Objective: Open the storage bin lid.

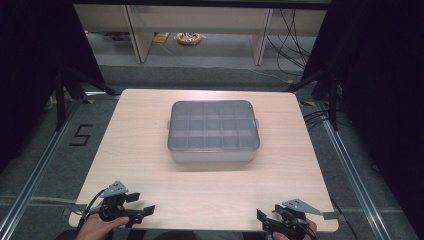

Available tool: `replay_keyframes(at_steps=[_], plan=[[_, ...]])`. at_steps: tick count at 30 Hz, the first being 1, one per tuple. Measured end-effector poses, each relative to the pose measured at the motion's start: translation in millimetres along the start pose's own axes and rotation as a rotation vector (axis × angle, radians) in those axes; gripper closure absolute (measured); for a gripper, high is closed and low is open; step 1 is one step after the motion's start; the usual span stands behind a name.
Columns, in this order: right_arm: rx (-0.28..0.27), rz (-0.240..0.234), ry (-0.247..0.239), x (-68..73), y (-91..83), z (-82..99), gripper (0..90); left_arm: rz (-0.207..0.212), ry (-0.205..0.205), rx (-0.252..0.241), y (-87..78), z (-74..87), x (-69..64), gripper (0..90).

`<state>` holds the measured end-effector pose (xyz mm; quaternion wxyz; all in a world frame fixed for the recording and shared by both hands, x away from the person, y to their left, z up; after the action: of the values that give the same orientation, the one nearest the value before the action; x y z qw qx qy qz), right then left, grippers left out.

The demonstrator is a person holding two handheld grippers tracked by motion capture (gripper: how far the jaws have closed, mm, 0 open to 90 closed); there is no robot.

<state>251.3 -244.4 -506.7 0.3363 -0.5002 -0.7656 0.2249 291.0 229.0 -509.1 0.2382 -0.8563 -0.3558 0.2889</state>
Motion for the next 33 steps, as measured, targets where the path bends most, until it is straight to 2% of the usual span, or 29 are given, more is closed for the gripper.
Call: replay_keyframes(at_steps=[2,3,4,5,8,10,12,13,14,15,16,18,19,20,21,22,24,26,27,28,29,30,31,32,33], plan=[[-0.003,-0.004,0.011,-0.5,0.8,0.4,27.5,0.004,-0.007,-0.001,1.0,0.5,-1.3,17.5],[-0.022,-0.018,0.017,-0.8,1.9,0.4,27.5,-0.001,-0.002,-0.001,0.8,0.4,-1.3,17.5],[-0.033,-0.022,-0.026,-5.5,2.5,-0.5,27.5,0.002,-0.004,-0.01,1.1,0.1,-1.4,17.5],[-0.025,-0.006,-0.022,-5.6,1.9,-0.9,27.6,0.002,-0.004,-0.011,0.7,-0.2,-1.1,17.6],[-0.039,0.003,-0.012,-8.4,0.8,-1.4,27.6,0.002,-0.006,-0.015,0.9,0.0,-0.6,17.6],[-0.06,-0.016,-0.001,-9.6,0.9,-2.5,27.6,-0.002,-0.005,-0.017,0.8,-0.4,-0.3,17.6],[-0.068,0.014,-0.004,-10.4,0.7,-3.5,27.6,0.0,-0.008,-0.022,1.0,-0.7,-0.8,17.6],[-0.076,-0.006,0.054,-6.1,-0.2,-3.2,27.6,-0.001,-0.005,-0.019,0.8,-0.7,-0.5,17.6],[-0.078,0.006,0.055,-6.0,-0.1,-3.6,27.7,-0.001,-0.005,-0.019,0.8,-0.7,-0.5,17.6],[-0.073,0.027,-0.007,-10.6,-0.8,-5.2,27.8,-0.001,-0.005,-0.02,0.8,-0.8,-0.4,17.6],[-0.094,0.021,-0.015,-10.7,1.5,-5.7,27.9,0.0,-0.01,-0.025,1.1,-1.6,-0.8,17.6],[-0.097,0.015,-0.014,-10.1,1.6,-6.3,28.0,0.0,-0.011,-0.026,1.3,-1.8,-0.9,17.6],[-0.077,0.025,0.038,-5.9,1.8,-7.0,28.2,0.003,-0.015,-0.026,1.6,-2.0,-1.0,17.6],[-0.097,0.029,-0.012,-9.9,4.8,-8.2,28.3,0.001,-0.018,-0.027,1.7,-2.1,-1.2,17.6],[-0.079,0.022,0.035,-6.3,3.7,-8.3,28.6,0.001,-0.019,-0.028,1.9,-2.3,-1.2,17.6],[-0.1,0.01,-0.014,-10.2,5.4,-9.9,28.6,0.004,-0.018,-0.029,2.1,-2.5,-1.2,17.6],[-0.103,0.033,-0.015,-9.7,6.5,-11.0,28.6,0.009,-0.017,-0.029,2.3,-3.3,-1.2,17.6],[-0.115,0.006,-0.023,-10.6,10.2,-12.5,28.6,0.01,-0.017,-0.033,2.4,-3.8,-1.2,17.6],[-0.111,0.009,0.014,-8.1,10.9,-12.6,28.6,0.011,-0.017,-0.031,2.5,-4.4,-0.8,17.6],[-0.114,0.016,0.001,-9.7,11.5,-14.0,28.7,0.012,-0.021,-0.032,2.8,-4.6,-0.8,17.6],[-0.096,0.014,0.033,-7.6,10.0,-14.8,28.6,0.012,-0.025,-0.032,3.0,-4.8,-0.9,17.6],[-0.138,0.007,-0.02,-13.2,13.2,-16.9,28.6,0.014,-0.028,-0.036,3.5,-5.1,-1.1,17.6],[-0.117,0.016,0.024,-10.7,10.9,-17.5,28.7,0.015,-0.032,-0.039,3.7,-5.4,-1.2,17.6],[-0.141,0.008,0.0,-14.2,13.8,-18.8,28.6,0.015,-0.027,-0.037,4.1,-5.3,-0.5,17.6],[-0.141,0.006,0.008,-15.6,14.3,-19.7,28.6,0.015,-0.027,-0.037,4.1,-5.3,-0.5,17.6]])
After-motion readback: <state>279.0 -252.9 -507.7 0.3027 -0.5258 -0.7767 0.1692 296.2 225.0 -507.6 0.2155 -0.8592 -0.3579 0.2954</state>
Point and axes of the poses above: each handheld gripper's, and its own axes: y roughly forward along the jaws, z roughly out of its underside, x roughly to its left, the point moved 1 cm from there along y, roughly forward along the jaws
